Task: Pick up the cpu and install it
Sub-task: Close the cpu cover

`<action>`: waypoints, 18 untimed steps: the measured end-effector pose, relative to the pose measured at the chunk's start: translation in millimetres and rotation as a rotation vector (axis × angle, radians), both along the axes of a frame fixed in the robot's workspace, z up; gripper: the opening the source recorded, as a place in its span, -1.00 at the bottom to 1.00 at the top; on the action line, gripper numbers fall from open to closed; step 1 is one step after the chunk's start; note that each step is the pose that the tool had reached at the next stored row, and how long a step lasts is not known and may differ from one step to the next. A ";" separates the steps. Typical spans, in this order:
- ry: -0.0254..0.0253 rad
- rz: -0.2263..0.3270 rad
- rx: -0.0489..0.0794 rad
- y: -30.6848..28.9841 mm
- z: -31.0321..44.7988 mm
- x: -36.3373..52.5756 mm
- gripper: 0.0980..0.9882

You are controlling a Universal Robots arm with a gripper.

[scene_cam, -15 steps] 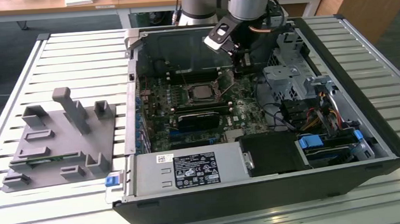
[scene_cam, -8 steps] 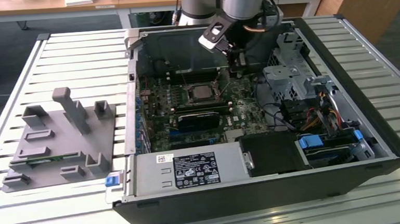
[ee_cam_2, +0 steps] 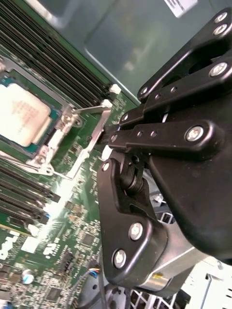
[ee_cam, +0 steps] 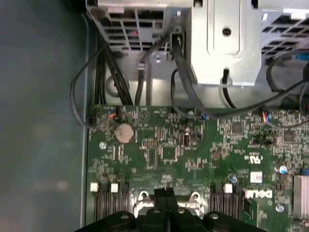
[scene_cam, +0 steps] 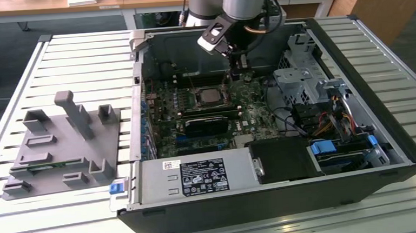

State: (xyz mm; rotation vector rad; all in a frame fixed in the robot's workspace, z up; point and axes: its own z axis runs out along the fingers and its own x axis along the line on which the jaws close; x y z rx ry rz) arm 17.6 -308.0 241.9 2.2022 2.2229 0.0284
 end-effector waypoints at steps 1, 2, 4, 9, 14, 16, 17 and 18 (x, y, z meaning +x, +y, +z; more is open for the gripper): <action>0.0001 0.000 0.000 0.0 -0.2 -1.7 -0.98; 0.0001 0.000 0.000 0.0 -0.6 -3.4 -0.98; 0.0002 0.000 0.000 0.0 -1.3 -6.9 -0.98; 0.0002 0.000 0.000 0.1 -3.8 -14.2 -0.98; 0.0001 0.000 0.000 0.1 -6.3 -21.3 -0.98; 0.0002 0.000 0.000 0.1 -7.2 -25.4 -0.98; 0.0002 0.000 0.000 0.0 -7.6 -27.5 -0.98; 0.0002 0.000 0.000 0.0 -7.9 -29.2 -0.98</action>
